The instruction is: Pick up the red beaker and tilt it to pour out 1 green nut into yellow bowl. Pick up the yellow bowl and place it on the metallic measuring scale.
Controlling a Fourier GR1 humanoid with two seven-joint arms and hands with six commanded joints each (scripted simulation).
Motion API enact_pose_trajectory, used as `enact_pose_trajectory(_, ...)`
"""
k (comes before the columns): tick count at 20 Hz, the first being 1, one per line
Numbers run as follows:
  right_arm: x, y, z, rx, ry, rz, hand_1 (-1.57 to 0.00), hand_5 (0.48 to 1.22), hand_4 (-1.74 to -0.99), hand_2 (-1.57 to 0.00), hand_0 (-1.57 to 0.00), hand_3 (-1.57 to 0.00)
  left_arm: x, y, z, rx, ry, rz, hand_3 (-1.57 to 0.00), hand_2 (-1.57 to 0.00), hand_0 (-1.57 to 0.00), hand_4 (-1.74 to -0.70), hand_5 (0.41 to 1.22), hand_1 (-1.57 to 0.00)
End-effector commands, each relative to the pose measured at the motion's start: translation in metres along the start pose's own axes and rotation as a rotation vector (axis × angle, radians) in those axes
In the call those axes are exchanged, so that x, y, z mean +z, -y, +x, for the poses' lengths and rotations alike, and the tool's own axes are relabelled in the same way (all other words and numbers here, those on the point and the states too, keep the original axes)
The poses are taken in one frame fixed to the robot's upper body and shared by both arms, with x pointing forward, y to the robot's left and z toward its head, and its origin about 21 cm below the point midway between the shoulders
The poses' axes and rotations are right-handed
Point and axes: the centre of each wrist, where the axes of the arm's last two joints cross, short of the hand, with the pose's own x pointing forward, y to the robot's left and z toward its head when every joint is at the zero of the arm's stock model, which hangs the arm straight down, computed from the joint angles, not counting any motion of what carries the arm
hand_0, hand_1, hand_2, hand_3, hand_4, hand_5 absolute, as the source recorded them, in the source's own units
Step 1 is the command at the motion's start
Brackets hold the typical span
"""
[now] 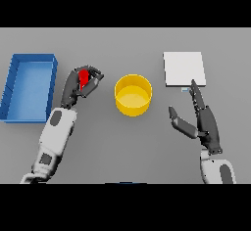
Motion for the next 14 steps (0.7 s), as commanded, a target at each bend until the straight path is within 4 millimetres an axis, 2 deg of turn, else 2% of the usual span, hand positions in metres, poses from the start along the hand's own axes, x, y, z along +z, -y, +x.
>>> enact_pose_trajectory(1, 0.0, 0.002, 0.002, -0.001, 0.017, 0.0, 0.0, 0.65, -1.242, 0.0, 0.0, 0.0, 0.001, -0.002, -0.002, 0.013, 0.0, -0.003, -1.15, -1.27, -1.24, -1.64, 1.13, -1.25)
enact_pose_trajectory(4, 0.002, -0.001, -0.001, -0.024, 0.002, 0.007, 0.0, 0.644, -1.255, 0.0, 0.0, 0.0, 0.002, -0.007, 0.0, 0.004, -0.023, -0.009, -1.36, -1.42, -1.4, -1.54, 1.174, -1.41)
enact_pose_trajectory(8, 0.002, 0.001, -0.001, -0.008, 0.003, 0.007, 0.0, 0.644, -1.246, 0.0, 0.0, 0.0, -0.002, -0.009, 0.013, 0.142, 0.032, -0.016, -1.48, -1.51, -1.5, -1.66, 1.15, -1.5)
enact_pose_trajectory(9, -0.001, 0.002, -0.004, 0.006, -0.002, 0.005, 0.0, 0.643, -1.238, 0.0, 0.0, 0.0, -0.003, -0.016, 0.018, 0.158, 0.048, -0.013, -1.5, -1.52, -1.51, -1.68, 1.144, -1.52)
enact_pose_trajectory(12, -0.001, 0.0, -0.002, 0.005, 0.01, 0.005, 0.0, 0.645, -1.228, 0.0, 0.0, 0.0, -0.008, -0.019, 0.037, 0.157, 0.069, -0.033, -1.54, -1.55, -1.54, -1.71, 1.132, -1.54)
enact_pose_trajectory(14, 0.002, 0.002, 0.001, 0.009, 0.038, 0.006, 0.0, 0.65, -1.226, 0.0, 0.0, 0.0, -0.012, -0.03, 0.044, 0.12, 0.096, -0.05, -1.55, -1.55, -1.55, -1.72, 1.131, -1.55)
